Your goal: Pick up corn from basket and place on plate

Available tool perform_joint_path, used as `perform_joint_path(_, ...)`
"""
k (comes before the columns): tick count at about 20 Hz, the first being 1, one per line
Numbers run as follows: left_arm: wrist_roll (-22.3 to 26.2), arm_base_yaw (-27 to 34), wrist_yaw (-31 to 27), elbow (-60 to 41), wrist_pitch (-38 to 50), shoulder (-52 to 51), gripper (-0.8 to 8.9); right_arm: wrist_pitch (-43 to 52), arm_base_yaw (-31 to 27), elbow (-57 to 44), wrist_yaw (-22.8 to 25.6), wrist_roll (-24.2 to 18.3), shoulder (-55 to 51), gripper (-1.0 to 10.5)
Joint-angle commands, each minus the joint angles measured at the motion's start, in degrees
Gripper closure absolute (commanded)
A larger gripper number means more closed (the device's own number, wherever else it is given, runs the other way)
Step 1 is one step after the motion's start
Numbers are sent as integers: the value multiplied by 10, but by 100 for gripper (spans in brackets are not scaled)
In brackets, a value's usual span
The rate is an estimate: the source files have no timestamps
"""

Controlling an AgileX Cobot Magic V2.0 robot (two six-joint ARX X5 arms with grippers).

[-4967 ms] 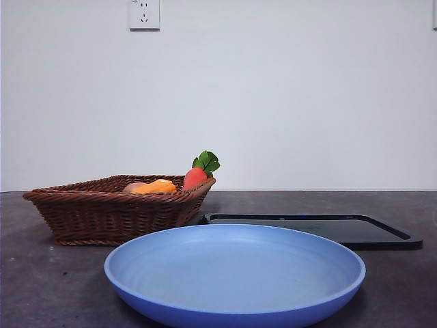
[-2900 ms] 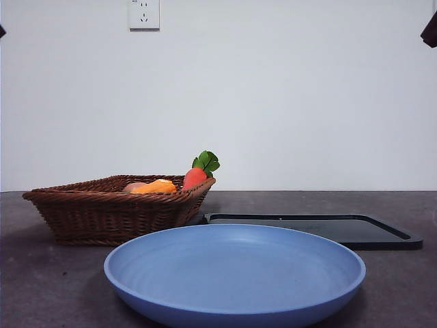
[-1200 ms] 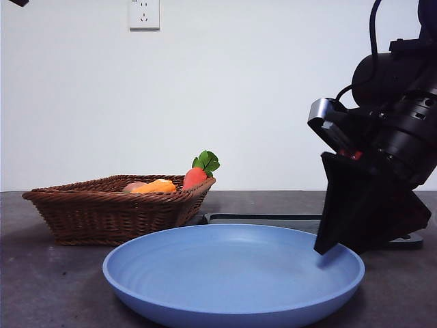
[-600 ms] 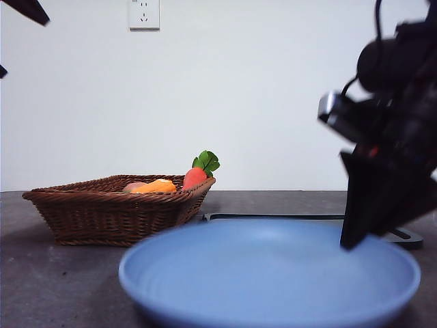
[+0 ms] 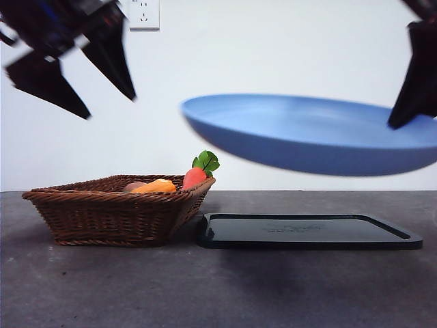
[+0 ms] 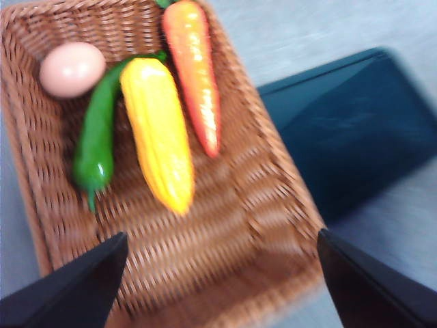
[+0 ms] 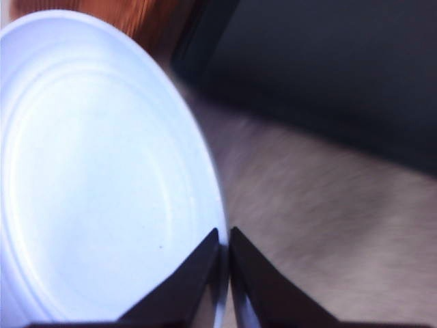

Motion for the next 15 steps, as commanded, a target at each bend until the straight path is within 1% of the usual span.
perform_joint_path(1, 18, -9, -21, 63, 2, 81, 375, -5, -24, 7, -2, 10, -10, 945)
perform_joint_path(3, 18, -12, -26, 107, -3, 141, 375, -16, -42, 7, -3, 5, -17, 945)
perform_joint_path(5, 21, -12, -48, 150, -4, 207, 375, -16, -54, 7, -3, 2, -18, 945)
perform_joint_path(6, 20, -12, -66, 165, -4, 235, 375, -15, -57, 7, -4, 1, -18, 945)
perform_joint_path(8, 22, -12, -72, 182, -3, 273, 375, -13, -57, 7, -4, -1, -18, 945)
perform_joint_path(15, 25, -21, -73, 184, 12, 333, 381, -11, -57, 7, -3, -6, -17, 945)
